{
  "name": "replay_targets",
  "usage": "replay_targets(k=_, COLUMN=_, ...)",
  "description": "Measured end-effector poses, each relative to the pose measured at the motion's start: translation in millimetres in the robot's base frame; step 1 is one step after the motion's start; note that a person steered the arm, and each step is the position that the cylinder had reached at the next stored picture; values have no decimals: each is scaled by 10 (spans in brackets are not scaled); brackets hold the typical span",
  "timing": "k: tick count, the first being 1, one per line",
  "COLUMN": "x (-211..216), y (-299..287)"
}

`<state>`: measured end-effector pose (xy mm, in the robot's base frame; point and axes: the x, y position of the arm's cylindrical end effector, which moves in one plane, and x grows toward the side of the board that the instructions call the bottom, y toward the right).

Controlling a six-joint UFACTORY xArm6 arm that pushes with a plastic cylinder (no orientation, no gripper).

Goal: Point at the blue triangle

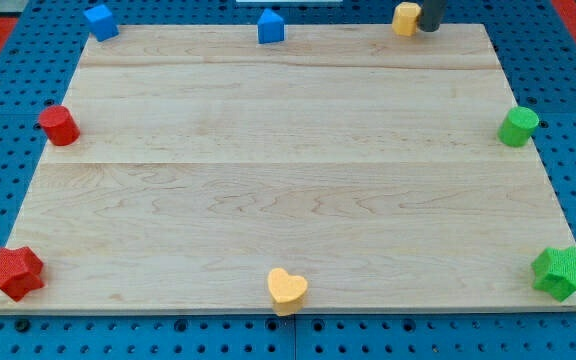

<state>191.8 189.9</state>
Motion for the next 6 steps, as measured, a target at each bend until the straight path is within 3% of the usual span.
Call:
replay_targets(k=2, x=12, y=-172)
replay_targets(k=4, x=17, y=-1053)
replay_targets(k=6, x=22, y=-1292)
